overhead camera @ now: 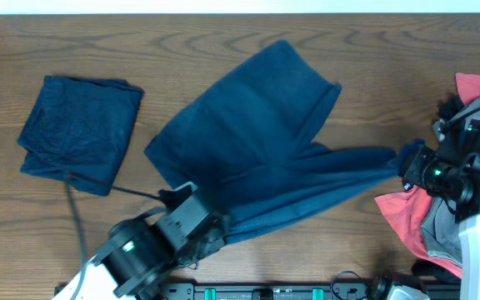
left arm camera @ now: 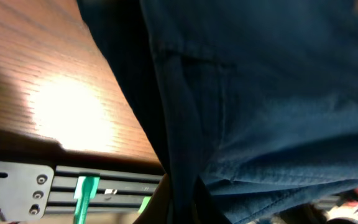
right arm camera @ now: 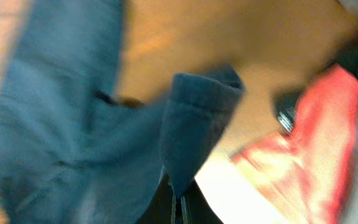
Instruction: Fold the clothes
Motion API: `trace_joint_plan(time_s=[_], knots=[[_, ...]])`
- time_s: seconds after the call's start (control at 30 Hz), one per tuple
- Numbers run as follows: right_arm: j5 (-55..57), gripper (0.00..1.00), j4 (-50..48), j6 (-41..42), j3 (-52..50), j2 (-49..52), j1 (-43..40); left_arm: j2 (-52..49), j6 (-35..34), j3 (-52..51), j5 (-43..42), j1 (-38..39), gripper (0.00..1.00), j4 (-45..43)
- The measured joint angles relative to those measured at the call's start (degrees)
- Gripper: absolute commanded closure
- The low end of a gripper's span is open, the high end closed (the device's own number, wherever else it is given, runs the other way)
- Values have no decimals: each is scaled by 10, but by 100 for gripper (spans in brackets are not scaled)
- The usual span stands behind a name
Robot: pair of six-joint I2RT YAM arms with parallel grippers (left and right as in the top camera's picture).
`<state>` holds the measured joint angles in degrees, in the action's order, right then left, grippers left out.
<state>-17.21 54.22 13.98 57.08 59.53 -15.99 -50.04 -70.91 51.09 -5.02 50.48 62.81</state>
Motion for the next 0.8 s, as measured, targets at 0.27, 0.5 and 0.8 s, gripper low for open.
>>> trace_joint_plan(time_s=[0.27,0.5,0.8], knots=[[-56,99,-150,-24,14,19,86,5,-111,0,174,2,94,1],[-38,99,-311,-31,16,108,159,-84,-178,0,287,-21,94,-39],[-4,99,-512,-38,20,236,220,-201,-92,-2,285,-166,94,-163]])
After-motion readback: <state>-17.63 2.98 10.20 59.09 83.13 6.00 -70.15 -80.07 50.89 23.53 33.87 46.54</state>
